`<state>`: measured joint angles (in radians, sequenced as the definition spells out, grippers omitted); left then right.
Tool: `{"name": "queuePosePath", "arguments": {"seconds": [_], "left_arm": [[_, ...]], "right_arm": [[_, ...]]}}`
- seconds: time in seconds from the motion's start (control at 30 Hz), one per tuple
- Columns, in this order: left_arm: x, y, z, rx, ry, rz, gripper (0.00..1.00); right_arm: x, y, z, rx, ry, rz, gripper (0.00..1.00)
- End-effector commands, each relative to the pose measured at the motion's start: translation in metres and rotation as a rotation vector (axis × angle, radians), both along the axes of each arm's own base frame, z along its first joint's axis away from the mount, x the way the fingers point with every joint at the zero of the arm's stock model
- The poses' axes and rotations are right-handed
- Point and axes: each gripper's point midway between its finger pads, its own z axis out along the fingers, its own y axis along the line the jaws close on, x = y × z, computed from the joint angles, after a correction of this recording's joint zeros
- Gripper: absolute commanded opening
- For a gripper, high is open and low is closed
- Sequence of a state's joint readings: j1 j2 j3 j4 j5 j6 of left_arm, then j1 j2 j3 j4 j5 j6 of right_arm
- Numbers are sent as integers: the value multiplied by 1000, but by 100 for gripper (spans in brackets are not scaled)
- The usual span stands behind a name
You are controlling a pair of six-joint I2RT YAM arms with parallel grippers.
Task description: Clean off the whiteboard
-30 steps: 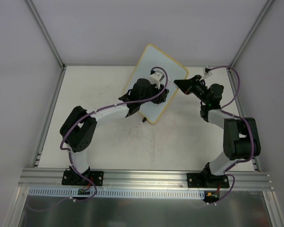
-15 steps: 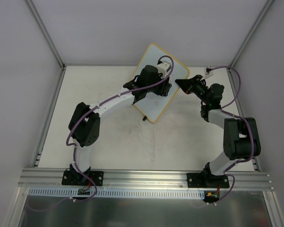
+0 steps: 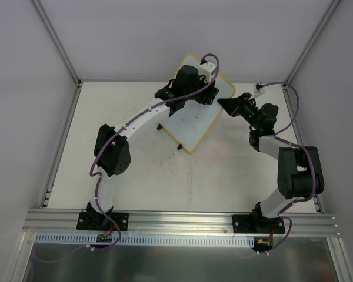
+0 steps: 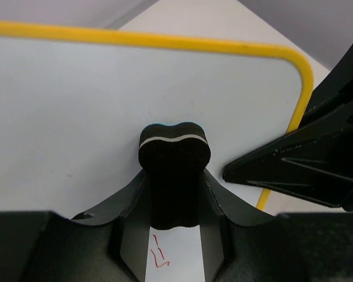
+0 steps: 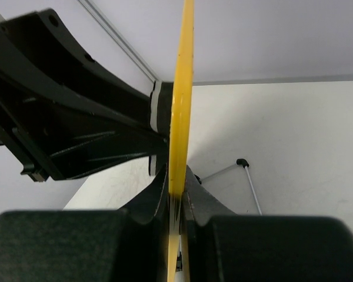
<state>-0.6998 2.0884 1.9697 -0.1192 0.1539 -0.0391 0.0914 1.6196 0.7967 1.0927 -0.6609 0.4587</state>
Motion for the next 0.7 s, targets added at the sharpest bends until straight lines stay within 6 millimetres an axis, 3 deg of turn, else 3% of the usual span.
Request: {"name": "queuePosePath", "arguments": {"seconds": [0.0,0.23,0.47,0.53,0.57,0.67], "left_arm": [[25,-13,50,-77,-187,-25,0],[31,-12,45,-48,-178,-31,0],[21,1,7,-8,-83,-16,0],[17,8,-7,-2,-61,6,0],[10,15,-23,22,-37,11,0],[5,21,-29,-27,-37,42,0]], "right_arm": [[-51,54,17,-95,-171,303,0],[-50,54,17,-96,-170,302,0],[-50,56,15,-96,-166,307,0],[-50,56,15,-96,-166,307,0],[-50,56,15,-96,-166,307,0],[-51,56,16,-96,-167,308,0]]}}
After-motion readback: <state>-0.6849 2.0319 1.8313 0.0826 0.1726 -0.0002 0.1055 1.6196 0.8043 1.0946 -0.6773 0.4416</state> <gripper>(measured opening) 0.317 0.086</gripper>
